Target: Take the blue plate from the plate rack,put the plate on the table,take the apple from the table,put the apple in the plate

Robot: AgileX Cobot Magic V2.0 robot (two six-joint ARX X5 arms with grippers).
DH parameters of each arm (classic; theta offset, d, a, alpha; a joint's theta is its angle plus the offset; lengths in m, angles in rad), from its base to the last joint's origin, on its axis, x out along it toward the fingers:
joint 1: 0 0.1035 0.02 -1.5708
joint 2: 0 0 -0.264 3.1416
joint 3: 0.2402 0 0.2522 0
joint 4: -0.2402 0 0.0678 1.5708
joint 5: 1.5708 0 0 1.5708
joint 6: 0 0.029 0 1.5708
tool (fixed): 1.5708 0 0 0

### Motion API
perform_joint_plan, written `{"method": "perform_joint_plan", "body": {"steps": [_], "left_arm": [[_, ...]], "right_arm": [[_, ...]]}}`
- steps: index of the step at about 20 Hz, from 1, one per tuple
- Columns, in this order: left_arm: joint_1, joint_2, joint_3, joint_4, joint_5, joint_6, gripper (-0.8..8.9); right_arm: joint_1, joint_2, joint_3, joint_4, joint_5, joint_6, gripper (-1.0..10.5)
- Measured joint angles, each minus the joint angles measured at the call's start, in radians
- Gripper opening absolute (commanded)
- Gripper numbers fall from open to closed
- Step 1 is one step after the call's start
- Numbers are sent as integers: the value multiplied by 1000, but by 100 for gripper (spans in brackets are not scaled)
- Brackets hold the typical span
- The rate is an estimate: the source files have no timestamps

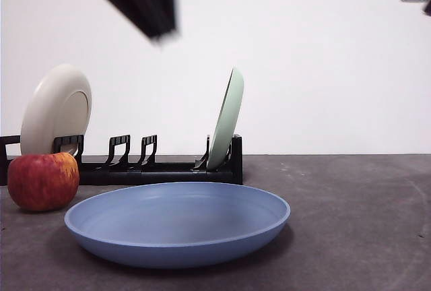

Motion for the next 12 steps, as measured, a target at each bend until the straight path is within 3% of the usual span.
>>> {"method": "perform_joint_plan", "body": {"steps": [3, 8, 12], "left_arm": [[0, -140, 1, -103, -60, -79, -7], [2, -330, 2, -316, -173, -208, -7], [3, -420, 2, -327, -176, -274, -7]], "right_arm": [[117, 28, 29, 68, 50, 50, 1], [391, 211, 200, 85, 261, 79, 1], [578, 428, 378, 105, 358, 77, -2]]}}
